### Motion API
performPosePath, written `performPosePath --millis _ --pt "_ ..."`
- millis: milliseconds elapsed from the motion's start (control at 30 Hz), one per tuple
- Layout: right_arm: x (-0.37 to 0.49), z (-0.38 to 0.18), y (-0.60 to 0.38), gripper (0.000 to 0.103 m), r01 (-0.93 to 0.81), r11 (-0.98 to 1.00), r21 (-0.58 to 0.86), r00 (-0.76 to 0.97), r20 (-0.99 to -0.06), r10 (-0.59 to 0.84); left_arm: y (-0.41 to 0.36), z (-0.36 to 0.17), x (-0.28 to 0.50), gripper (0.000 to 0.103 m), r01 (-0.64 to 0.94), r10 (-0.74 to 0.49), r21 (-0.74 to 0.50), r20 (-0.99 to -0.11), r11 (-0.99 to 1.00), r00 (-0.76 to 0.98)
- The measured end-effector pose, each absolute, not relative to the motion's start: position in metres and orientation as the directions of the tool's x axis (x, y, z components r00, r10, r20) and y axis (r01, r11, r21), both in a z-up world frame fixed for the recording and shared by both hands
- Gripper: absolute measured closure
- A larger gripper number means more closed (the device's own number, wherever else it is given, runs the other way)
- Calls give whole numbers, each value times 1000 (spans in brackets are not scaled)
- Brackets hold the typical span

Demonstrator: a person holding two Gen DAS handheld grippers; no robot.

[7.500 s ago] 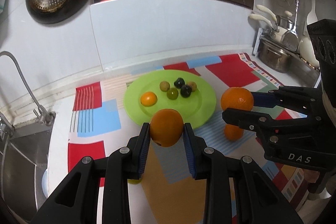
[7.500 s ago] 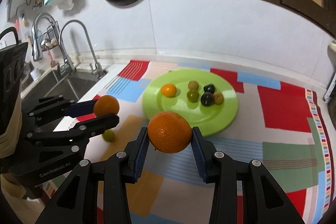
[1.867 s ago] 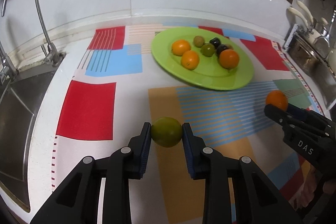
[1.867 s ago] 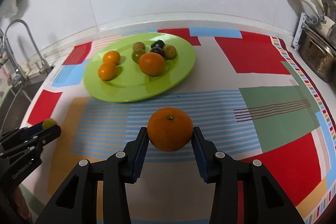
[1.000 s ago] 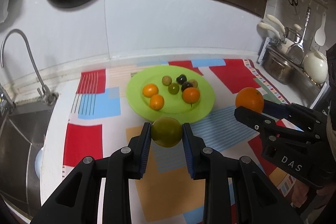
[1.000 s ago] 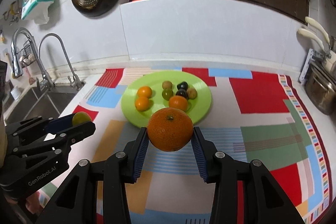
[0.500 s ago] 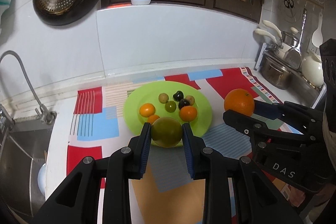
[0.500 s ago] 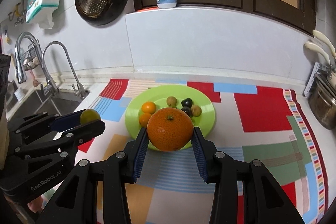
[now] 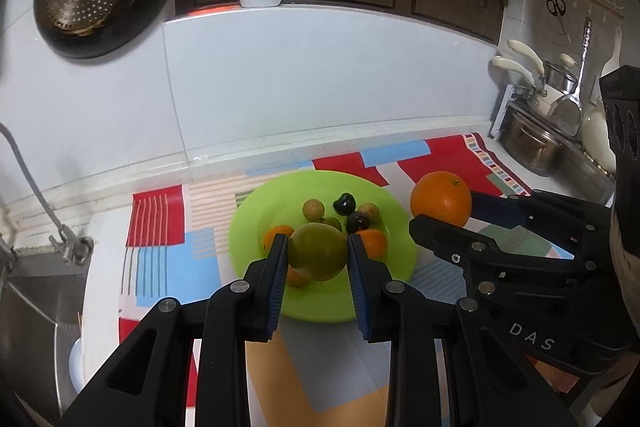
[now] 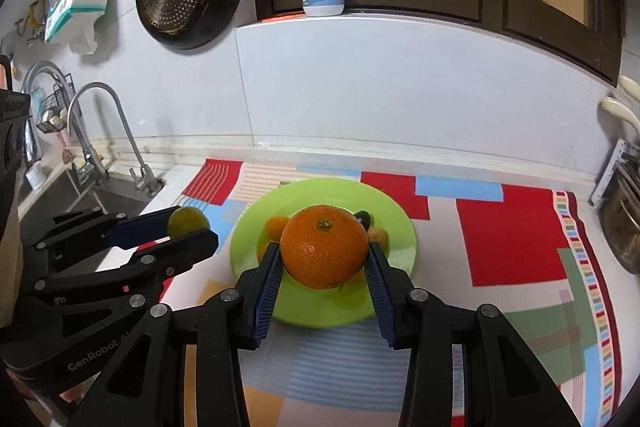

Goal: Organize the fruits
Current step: 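Carry both held fruits up and over the green plate, then open both tools to drop the fruits onto the green plate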

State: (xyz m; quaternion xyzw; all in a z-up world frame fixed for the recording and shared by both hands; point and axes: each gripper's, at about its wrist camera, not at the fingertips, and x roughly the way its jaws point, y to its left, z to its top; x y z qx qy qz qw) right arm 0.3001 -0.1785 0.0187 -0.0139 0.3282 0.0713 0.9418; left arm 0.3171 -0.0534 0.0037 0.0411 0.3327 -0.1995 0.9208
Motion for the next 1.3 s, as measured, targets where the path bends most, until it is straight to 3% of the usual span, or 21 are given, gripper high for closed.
performPosePath --millis 1167,1300 --pt "397 -50 -178 60 -140 987 76 650 -745 149 -68 -61 436 73 474 -364 -48 -711 879 602" --pt "398 -52 -181 60 -132 988 82 647 -748 148 -70 -61 435 69 477 -358 -35 -710 878 607"
